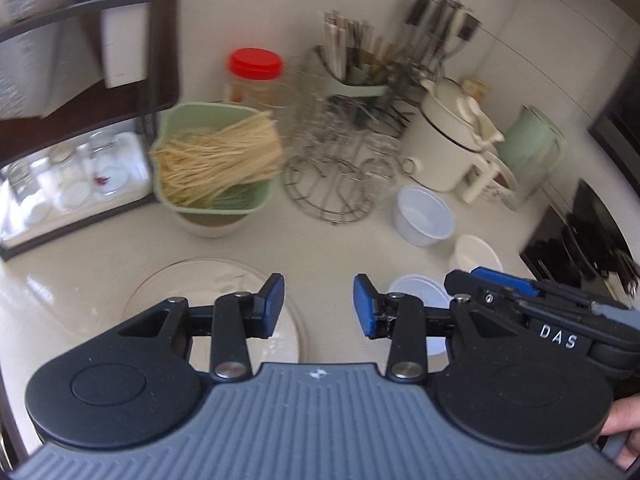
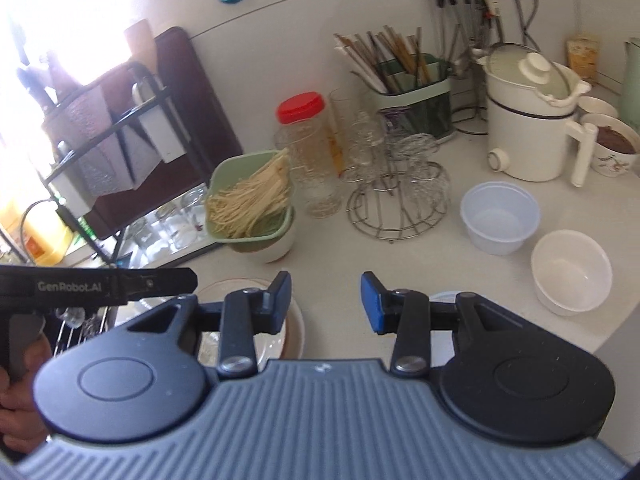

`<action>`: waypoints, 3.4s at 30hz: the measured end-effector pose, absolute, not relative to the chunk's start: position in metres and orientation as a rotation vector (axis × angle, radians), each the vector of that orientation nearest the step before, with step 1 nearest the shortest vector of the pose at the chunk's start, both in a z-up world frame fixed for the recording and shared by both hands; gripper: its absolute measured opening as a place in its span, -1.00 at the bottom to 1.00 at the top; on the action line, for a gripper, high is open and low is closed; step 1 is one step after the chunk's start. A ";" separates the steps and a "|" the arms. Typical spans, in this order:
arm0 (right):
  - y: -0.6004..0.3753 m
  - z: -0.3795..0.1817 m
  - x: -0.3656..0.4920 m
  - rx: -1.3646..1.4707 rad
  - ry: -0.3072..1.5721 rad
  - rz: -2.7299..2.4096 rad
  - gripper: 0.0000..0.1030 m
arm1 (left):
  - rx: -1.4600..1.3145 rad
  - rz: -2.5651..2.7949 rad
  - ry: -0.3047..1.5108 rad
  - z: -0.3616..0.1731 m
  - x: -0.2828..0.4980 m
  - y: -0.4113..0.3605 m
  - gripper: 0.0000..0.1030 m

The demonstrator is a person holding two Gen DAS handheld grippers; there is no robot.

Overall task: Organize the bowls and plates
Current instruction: 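Move both open grippers away from the plates toward the plastic bowls, then close both grippers on the rim of the pale blue bowl, then lift the pale blue bowl and carry it over another bowl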

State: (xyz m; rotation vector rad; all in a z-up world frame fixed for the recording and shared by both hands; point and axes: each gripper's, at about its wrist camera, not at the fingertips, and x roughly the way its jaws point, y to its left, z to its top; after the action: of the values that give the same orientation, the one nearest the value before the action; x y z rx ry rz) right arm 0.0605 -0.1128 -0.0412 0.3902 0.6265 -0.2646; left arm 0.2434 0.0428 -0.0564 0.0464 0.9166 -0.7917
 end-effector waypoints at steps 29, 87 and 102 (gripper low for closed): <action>-0.261 -0.080 0.070 0.446 0.663 -0.441 -0.17 | 0.167 -0.849 1.030 -0.113 0.280 -0.109 -0.09; -0.399 -0.138 0.157 0.560 0.901 -0.220 -0.80 | -0.080 -0.777 1.148 -0.172 0.327 -0.237 -0.73; -0.341 -0.110 0.128 0.579 0.829 -0.226 -0.79 | -0.037 -0.816 1.101 -0.133 0.296 -0.173 -0.73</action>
State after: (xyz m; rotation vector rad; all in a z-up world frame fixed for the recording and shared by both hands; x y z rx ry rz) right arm 0.1280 -0.3410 -0.1099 0.5787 0.8288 -0.2258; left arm 0.2963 -0.1727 -0.1327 -0.0367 1.1010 -0.8164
